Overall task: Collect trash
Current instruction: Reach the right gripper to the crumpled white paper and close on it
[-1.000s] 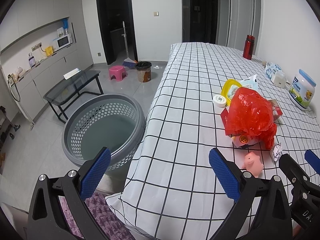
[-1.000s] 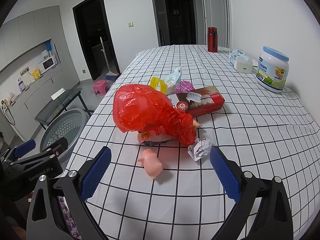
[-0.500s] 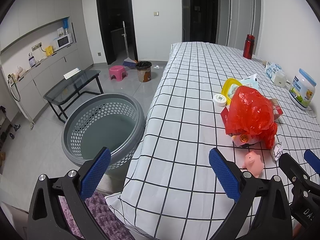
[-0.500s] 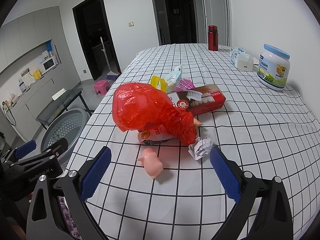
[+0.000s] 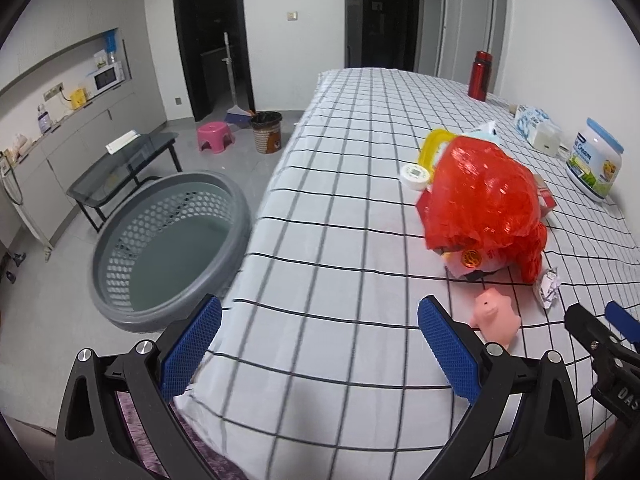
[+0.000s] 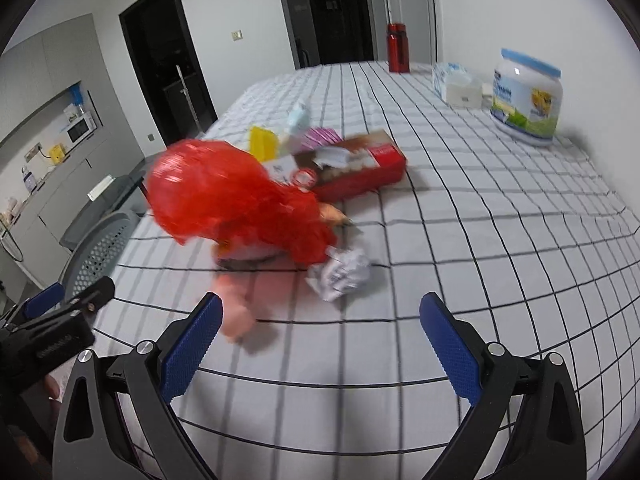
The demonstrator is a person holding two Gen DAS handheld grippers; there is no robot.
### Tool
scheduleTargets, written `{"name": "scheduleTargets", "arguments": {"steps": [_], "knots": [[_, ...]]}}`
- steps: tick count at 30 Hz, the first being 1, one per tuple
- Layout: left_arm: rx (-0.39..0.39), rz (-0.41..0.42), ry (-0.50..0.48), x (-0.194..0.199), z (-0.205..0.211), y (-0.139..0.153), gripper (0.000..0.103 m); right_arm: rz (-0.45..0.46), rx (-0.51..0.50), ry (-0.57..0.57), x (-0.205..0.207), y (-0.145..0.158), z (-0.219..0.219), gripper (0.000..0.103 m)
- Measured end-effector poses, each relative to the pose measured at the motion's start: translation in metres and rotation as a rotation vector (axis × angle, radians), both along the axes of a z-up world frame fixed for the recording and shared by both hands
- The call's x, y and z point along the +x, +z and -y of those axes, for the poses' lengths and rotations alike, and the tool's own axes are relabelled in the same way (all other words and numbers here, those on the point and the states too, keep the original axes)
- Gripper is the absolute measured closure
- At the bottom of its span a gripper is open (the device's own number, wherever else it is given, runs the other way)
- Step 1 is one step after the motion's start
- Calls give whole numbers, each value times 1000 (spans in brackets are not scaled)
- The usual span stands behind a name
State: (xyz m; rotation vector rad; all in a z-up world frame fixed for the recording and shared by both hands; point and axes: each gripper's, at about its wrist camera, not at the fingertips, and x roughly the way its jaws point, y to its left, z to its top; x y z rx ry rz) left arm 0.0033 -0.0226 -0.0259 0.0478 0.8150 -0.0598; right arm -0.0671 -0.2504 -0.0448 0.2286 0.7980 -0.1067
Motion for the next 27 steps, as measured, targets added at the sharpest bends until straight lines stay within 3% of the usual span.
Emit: {"name": "scheduleTargets", "arguments": {"steps": [11,19,21,25,27], "knots": [[-18,-60,-20,12,26,-22,6,-127,-4,38,42,-33,35,9],[-21,-86,-26,16,39,-26,6,-131,-36,112,59,-35,26,10],[-16,-88,-32,16,42,-27,6,-130,-47,125,61,-36,24,28],[-13,-94,-43,13,47,-28,6,-139,-82,152,65,-36,17,40],[-16,-97,-48,13,48,-28,6,-134,-85,174,61,-35,12,57]]}}
